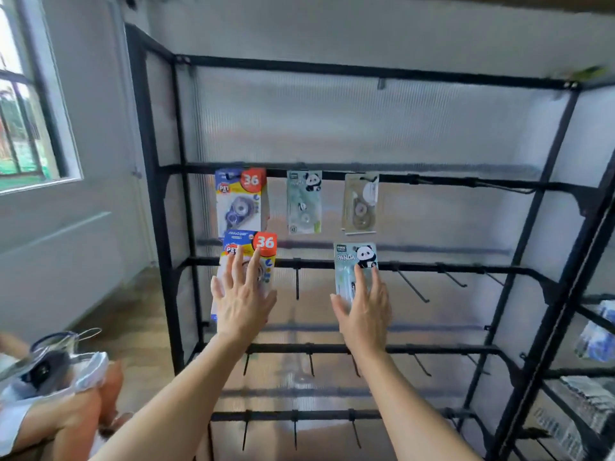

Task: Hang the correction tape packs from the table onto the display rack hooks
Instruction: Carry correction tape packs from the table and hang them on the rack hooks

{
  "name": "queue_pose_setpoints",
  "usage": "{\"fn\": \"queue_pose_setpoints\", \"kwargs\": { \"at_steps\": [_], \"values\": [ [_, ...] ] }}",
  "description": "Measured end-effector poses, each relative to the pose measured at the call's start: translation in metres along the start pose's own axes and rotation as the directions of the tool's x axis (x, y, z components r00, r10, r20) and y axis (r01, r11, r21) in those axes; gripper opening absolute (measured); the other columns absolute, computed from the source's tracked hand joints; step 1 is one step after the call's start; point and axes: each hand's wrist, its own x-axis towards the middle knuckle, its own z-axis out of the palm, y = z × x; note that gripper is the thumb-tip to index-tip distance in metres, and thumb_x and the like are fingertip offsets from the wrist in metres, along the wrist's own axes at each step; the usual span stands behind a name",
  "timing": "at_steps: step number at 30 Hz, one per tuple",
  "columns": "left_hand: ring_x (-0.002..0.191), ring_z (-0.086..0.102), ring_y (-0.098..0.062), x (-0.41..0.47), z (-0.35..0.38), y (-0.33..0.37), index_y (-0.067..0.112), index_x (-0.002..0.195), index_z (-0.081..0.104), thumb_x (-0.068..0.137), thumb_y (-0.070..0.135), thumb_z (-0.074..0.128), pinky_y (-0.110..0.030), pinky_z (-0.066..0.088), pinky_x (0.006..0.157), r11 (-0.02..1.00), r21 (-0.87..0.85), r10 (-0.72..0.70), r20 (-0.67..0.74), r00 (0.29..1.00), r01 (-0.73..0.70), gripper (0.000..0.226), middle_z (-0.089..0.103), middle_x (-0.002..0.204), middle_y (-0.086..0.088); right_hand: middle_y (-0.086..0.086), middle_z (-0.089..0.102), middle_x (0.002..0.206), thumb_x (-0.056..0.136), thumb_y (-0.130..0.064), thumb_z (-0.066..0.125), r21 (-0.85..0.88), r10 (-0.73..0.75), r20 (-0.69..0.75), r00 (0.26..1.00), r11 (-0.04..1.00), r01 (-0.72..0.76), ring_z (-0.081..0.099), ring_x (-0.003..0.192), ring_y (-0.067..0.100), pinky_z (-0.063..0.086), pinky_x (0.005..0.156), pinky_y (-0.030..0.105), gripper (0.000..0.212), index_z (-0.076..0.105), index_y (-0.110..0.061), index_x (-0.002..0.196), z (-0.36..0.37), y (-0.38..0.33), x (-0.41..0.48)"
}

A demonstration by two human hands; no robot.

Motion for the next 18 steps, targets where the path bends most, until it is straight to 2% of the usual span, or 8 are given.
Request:
{"fn": "queue_pose_setpoints", "kwargs": {
  "at_steps": [3,5,7,9,12,18],
  "values": [
    [0.142,0.010,-0.029,0.026,0.004,-0.002,0.019,0.144,0.032,0.083,0.034,0.060,-0.060,0.021,0.110,0.999,0.019,0.028,-0.103,0.994,-0.026,0.069,0.021,0.156,-0.015,0.022,0.034,0.149,0.086,-0.040,0.067,0.038,-0.060,-0.056,0.997,0.997,0.062,0.037,0.133,0.044,0.039,0.100,0.057,0.070,0.040,-0.011,0.144,0.012,-0.004,0.028],
    [0.137,0.016,-0.030,0.043,0.002,-0.002,0.018,0.138,0.034,0.078,0.033,0.061,-0.065,0.029,0.102,0.999,0.023,0.046,-0.218,0.975,-0.042,0.067,0.029,0.151,-0.016,0.023,0.038,0.147,0.085,-0.037,0.070,0.061,-0.105,-0.090,0.990,0.992,0.111,0.040,0.131,0.044,0.042,0.096,0.057,0.068,0.043,-0.010,0.141,0.020,-0.006,0.045],
    [0.136,0.018,-0.031,0.060,-0.003,-0.004,0.017,0.137,0.033,0.076,0.037,0.060,-0.066,0.029,0.101,0.998,0.021,0.069,-0.307,0.949,-0.066,0.069,0.026,0.149,-0.013,0.024,0.040,0.145,0.085,-0.038,0.069,0.076,-0.141,-0.107,0.984,0.986,0.150,0.043,0.129,0.044,0.046,0.093,0.058,0.066,0.043,-0.011,0.140,0.027,-0.009,0.060],
    [0.138,0.016,-0.031,0.076,-0.007,-0.008,0.017,0.139,0.030,0.079,0.037,0.067,-0.065,0.024,0.103,0.994,0.039,0.111,-0.358,0.927,-0.104,0.074,0.021,0.150,-0.011,0.024,0.041,0.144,0.087,-0.047,0.057,0.091,-0.162,-0.119,0.979,0.981,0.174,0.044,0.128,0.044,0.046,0.092,0.056,0.064,0.042,-0.013,0.139,0.032,-0.016,0.070],
    [0.139,0.013,-0.029,0.093,-0.008,-0.013,0.019,0.139,0.027,0.077,0.033,0.076,-0.065,0.021,0.105,0.995,0.040,0.098,-0.373,0.923,-0.090,0.080,0.022,0.152,-0.012,0.023,0.040,0.146,0.087,-0.056,0.039,0.113,-0.195,-0.134,0.972,0.971,0.211,0.043,0.129,0.045,0.042,0.095,0.054,0.069,0.041,-0.013,0.141,0.038,-0.023,0.079],
    [0.141,0.008,-0.028,0.105,0.000,-0.013,0.022,0.141,0.023,0.078,0.034,0.075,-0.063,0.014,0.108,0.995,0.029,0.100,-0.351,0.931,-0.096,0.082,0.023,0.154,-0.014,0.026,0.043,0.142,0.088,-0.055,0.039,0.161,-0.241,-0.168,0.956,0.950,0.268,0.046,0.126,0.046,0.044,0.093,0.057,0.064,0.037,-0.017,0.139,0.044,-0.026,0.094]
  ]
}}
